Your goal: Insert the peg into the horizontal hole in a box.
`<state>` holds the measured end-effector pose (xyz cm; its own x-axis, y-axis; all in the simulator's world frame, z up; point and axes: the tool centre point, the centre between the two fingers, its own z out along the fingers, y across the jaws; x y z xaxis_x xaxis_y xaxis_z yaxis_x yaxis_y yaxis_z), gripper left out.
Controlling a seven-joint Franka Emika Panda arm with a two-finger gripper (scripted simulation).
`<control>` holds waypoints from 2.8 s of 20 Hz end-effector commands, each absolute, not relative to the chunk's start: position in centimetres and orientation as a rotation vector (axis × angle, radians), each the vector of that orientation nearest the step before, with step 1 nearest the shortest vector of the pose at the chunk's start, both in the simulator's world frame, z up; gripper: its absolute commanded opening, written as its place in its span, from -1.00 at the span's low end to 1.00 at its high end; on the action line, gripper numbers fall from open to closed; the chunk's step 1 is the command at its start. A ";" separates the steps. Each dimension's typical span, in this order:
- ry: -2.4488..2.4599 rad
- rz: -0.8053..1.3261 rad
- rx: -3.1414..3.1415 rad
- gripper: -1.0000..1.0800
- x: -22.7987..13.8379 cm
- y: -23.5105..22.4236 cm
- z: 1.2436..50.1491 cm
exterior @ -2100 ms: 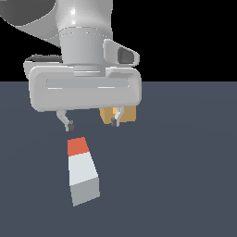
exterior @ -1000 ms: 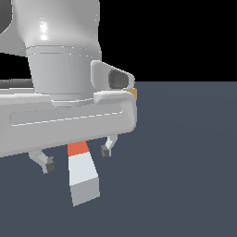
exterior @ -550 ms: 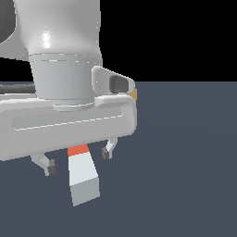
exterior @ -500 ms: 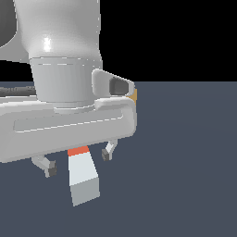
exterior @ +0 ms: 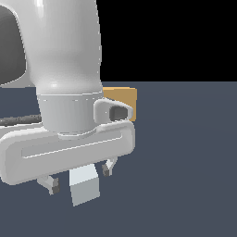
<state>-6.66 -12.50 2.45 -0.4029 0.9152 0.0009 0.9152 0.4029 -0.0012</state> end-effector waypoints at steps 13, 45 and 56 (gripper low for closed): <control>-2.631 -0.001 -1.717 -1.00 -6.6 -12.4 2.3; -2.532 0.000 -1.860 -1.00 2.8 8.7 6.8; -2.522 0.000 -1.873 -1.00 4.0 10.4 7.2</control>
